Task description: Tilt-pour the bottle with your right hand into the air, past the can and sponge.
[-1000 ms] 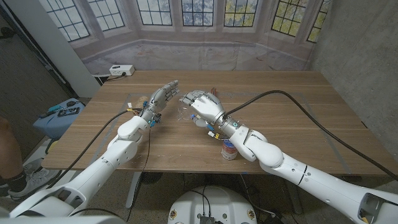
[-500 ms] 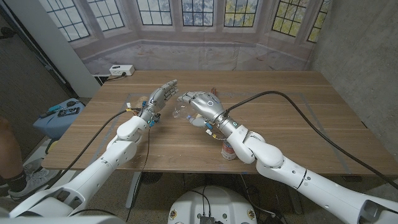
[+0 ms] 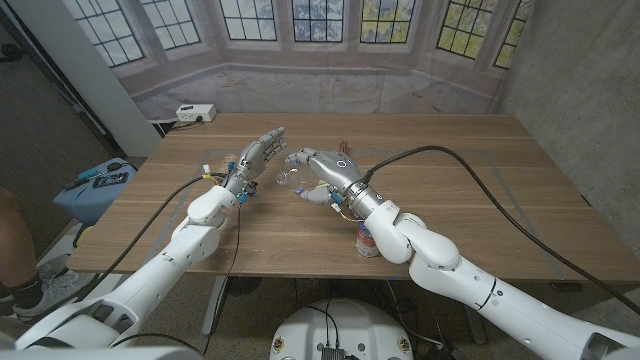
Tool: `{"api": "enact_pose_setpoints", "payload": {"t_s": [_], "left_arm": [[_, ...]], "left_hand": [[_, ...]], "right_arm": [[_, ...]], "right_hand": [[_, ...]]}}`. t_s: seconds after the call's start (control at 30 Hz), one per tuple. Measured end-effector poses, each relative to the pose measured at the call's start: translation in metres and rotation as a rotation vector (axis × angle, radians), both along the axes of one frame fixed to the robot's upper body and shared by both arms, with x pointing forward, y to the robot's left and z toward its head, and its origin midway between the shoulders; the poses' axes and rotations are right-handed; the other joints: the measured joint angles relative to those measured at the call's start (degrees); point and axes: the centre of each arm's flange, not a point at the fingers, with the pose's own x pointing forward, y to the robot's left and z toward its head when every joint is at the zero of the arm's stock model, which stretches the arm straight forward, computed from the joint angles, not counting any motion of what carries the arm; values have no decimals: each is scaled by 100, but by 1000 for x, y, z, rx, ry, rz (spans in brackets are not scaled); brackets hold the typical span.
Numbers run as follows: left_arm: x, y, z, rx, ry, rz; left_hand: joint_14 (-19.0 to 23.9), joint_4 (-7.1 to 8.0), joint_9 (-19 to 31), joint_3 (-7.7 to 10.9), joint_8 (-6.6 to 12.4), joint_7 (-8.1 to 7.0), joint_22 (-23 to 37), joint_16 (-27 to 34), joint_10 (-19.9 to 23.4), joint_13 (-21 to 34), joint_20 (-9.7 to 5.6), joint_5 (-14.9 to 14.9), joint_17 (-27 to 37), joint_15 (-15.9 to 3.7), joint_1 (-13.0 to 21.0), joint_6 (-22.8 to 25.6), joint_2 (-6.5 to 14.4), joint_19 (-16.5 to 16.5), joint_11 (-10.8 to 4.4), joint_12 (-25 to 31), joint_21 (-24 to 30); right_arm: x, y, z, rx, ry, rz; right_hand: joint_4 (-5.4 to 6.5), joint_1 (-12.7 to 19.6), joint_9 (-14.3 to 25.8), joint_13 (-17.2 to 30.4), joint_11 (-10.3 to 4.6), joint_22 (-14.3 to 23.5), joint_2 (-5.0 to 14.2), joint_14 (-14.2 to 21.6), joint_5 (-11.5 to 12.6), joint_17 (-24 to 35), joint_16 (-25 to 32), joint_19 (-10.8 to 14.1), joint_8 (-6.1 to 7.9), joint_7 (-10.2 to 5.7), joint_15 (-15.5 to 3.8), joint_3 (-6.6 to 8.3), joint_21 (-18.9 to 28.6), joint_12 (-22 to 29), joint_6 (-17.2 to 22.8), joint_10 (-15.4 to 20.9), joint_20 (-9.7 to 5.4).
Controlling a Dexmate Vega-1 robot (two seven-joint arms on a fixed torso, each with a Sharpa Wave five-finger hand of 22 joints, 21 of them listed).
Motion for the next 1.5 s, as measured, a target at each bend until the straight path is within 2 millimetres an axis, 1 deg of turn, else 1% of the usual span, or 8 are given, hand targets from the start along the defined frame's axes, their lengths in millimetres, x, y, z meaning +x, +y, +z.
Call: {"api": "enact_pose_setpoints", "payload": {"t_s": [0.2, 0.43, 0.47, 0.5, 0.83, 1.23, 1.27, 1.5], "left_arm": [[2, 1, 1, 0, 1, -4], [1, 0, 1, 8, -2, -16], [5, 1, 2, 6, 2, -12], [6, 1, 3, 6, 2, -12], [9, 2, 4, 9, 4, -19], [9, 3, 5, 15, -2, -23], [10, 4, 5, 15, 0, -19], [9, 6, 7, 16, -18, -7]], "left_hand": [[0, 0, 0, 0, 0, 0, 0, 0, 0, 0, 0, 0, 0, 0, 0, 0, 0, 0, 0, 0, -35], [0, 0, 0, 0, 0, 0, 0, 0, 0, 0, 0, 0, 0, 0, 0, 0, 0, 0, 0, 0, -35], [0, 0, 0, 0, 0, 0, 0, 0, 0, 0, 0, 0, 0, 0, 0, 0, 0, 0, 0, 0, -35], [0, 0, 0, 0, 0, 0, 0, 0, 0, 0, 0, 0, 0, 0, 0, 0, 0, 0, 0, 0, -35], [0, 0, 0, 0, 0, 0, 0, 0, 0, 0, 0, 0, 0, 0, 11, 0, 10, 0, 0, 0, -34], [-34, 0, 0, 0, 0, 0, 0, 0, -23, 0, 0, 0, 0, 35, 31, 0, 31, 0, 23, 0, -34], [-42, 0, 0, 0, 0, 0, 0, 0, -32, 0, 0, 0, 0, 42, 31, 0, 31, 0, 32, 0, -34], [-123, -1, 0, -1, 0, 0, 0, -54, -95, 0, -21, 0, 0, 23, 31, 0, 31, -21, 30, -22, -73]], "right_arm": [[-1, -1, 0, 54, 97, 38], [-4, -2, 2, 79, 105, 46], [-1, -2, -2, 125, 200, 83], [-1, -2, -2, 137, 217, 90], [-5, 1, -4, 203, 299, 131], [-22, 13, -3, 256, 343, 187], [-15, 8, -7, 315, 407, 162], [-24, 12, -8, 347, 428, 178]], "right_hand": [[0, 0, 0, 1, 22, 15, 0, 0, -16, 43, 0, 0, -1, 44, 0, 0, 0, -1, 3, 14, 0], [0, 1, -27, -2, 52, 32, 0, -22, -38, 80, 31, 0, -12, 45, 22, 0, 0, -2, 2, -16, 0], [0, 1, -27, -9, 55, 32, 0, -22, -38, 80, 31, 0, -12, 46, 22, 0, 0, -2, 3, -14, 0], [0, 1, -27, -11, 66, 32, 0, -22, -38, 80, 31, 0, -12, 57, 22, 0, 0, -2, 14, -3, 0], [0, 2, -26, -28, 99, 31, 0, -36, -60, 125, 31, 0, -12, 86, 8, 0, 0, -16, -16, -12, 0], [25, 138, -26, -26, 175, 31, 58, -63, -83, 185, 30, -75, -29, 178, -19, -25, 0, 22, 12, -36, 10], [25, 145, -26, -25, 176, 31, 51, -63, -83, 185, 30, -75, -29, 178, -18, -25, 0, 22, 12, -36, 10], [25, 176, -25, -24, 237, 31, 22, -64, -126, 212, 69, -75, -33, 187, -18, -25, 0, 22, 4, -37, 10]]}}
